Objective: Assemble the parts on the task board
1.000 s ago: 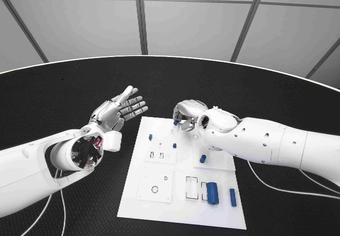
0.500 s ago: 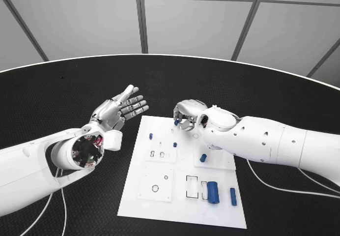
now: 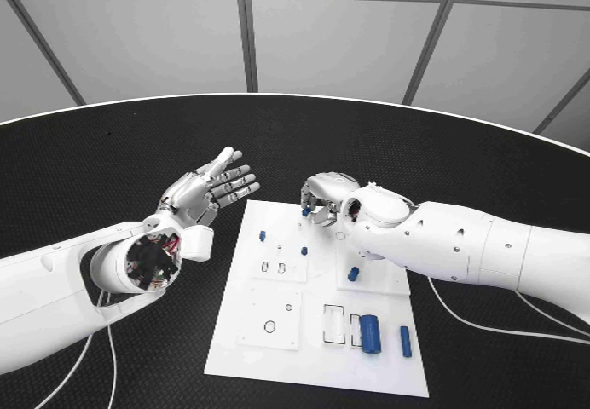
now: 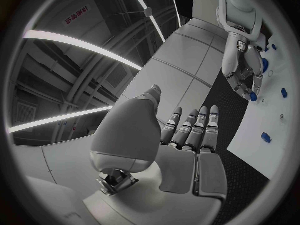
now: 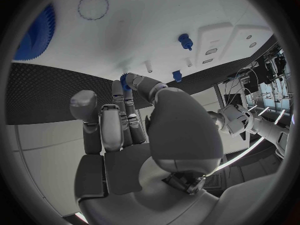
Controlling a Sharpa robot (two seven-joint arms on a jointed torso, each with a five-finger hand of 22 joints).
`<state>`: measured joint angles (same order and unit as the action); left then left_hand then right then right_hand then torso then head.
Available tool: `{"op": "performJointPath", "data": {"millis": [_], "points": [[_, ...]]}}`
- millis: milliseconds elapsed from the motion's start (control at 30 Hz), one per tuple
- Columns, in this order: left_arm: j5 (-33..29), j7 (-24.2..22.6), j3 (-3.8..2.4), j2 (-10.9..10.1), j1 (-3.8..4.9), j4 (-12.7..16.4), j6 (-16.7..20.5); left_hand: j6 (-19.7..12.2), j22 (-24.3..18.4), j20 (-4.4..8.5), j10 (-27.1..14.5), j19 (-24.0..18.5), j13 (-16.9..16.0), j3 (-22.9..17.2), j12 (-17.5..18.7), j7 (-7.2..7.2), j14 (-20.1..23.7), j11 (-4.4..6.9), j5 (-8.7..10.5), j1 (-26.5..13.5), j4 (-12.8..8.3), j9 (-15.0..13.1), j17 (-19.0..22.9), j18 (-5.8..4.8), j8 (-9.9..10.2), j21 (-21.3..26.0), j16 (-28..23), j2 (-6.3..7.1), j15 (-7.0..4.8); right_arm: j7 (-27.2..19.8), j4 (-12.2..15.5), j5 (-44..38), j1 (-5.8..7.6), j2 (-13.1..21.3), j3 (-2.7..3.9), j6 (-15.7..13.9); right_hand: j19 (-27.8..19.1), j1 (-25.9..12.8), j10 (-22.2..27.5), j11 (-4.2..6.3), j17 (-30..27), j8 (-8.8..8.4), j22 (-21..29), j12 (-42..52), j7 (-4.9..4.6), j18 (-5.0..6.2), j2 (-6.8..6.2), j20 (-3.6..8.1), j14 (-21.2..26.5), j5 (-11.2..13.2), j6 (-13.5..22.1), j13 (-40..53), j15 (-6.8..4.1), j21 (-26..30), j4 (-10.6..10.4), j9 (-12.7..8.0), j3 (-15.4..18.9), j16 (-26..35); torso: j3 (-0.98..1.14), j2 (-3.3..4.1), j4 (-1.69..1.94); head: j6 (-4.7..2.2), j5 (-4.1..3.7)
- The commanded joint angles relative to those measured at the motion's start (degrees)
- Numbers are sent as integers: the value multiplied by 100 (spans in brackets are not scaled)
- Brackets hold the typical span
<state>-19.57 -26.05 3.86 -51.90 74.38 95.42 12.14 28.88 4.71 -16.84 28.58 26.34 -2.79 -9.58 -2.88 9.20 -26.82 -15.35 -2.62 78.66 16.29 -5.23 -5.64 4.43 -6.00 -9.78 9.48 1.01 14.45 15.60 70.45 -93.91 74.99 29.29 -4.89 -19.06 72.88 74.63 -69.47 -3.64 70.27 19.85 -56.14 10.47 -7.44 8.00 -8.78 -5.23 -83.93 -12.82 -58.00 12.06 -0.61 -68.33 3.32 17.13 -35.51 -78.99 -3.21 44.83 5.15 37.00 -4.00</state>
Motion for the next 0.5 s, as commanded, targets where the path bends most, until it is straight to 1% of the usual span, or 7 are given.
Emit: {"op": "performJointPath", "data": {"millis": [33,133,300,367,433,467,500], "points": [[0,1,0,2,3,0,2,41,-9,8,36,4,-4,-27,-24,791,41,-12,-32,16,0,-10,10,1,-19,-20,-32,-63,-15,-3,-6,0,1,-11,0,-10,-15,-76,68,-12,-4,-69,-16,-46,-42,-104,-10,8,-260,15,176,7,-16,-24,-42,9,-19,-28,-5,6,0,-9,3],[0,2,0,7,6,-2,3,43,-11,8,42,4,-4,-28,-23,791,54,-12,-32,18,0,-10,12,1,-19,-19,-38,-62,-13,-12,-8,0,1,-24,0,-12,-19,-86,77,-18,-7,-81,-13,-52,-46,-103,-20,5,-259,24,195,9,-13,-19,-48,12,-18,-29,6,11,-3,-15,10],[0,7,0,11,9,-2,1,43,-11,8,42,4,-4,-28,-23,791,54,-12,-32,18,0,-10,12,1,-19,-19,-38,-62,-13,-20,-18,0,2,-37,0,44,-25,-108,133,-35,-18,-106,-16,-84,-56,-103,-43,-5,-255,43,233,3,0,-15,-62,21,-19,-28,5,15,0,-23,11],[0,8,0,11,10,-3,1,43,-11,8,42,4,-4,-28,-23,791,54,-12,-32,18,0,-10,12,1,-19,-19,-38,-62,-13,-25,-26,0,2,-39,0,81,-42,-140,231,-66,-25,-149,0,-144,-81,-100,-74,-23,-252,66,296,-19,26,4,-85,23,-28,-30,7,15,-4,-23,12],[0,9,0,12,11,-4,2,43,-14,8,37,-3,-3,-30,-21,790,74,-13,-32,19,0,-10,17,1,-18,-16,-46,-63,-12,-33,-39,0,4,-42,0,103,-61,-182,364,-115,-47,-261,18,-230,-122,-98,-123,-54,-243,88,465,-60,66,27,-118,-1,-56,-24,6,16,-5,-24,12],[0,10,0,12,11,-5,2,43,-14,8,37,-3,-3,-30,-21,790,74,-13,-32,19,0,-10,17,1,-18,-16,-46,-63,-12,-36,-46,0,4,-43,0,110,-99,-215,481,-159,-75,-350,69,-305,-163,-88,-175,-84,-232,109,592,-102,104,73,-142,-18,-77,-13,7,18,-6,-26,14],[0,11,0,13,12,-5,2,43,-14,8,37,-3,-3,-30,-21,790,74,-13,-32,19,0,-10,17,1,-18,-16,-46,-63,-12,-39,-53,0,5,-45,0,120,-119,-230,531,-180,-92,-401,95,-339,-173,-82,-210,-105,-225,136,662,-125,122,98,-153,-26,-88,-8,9,20,-6,-30,15]]}}
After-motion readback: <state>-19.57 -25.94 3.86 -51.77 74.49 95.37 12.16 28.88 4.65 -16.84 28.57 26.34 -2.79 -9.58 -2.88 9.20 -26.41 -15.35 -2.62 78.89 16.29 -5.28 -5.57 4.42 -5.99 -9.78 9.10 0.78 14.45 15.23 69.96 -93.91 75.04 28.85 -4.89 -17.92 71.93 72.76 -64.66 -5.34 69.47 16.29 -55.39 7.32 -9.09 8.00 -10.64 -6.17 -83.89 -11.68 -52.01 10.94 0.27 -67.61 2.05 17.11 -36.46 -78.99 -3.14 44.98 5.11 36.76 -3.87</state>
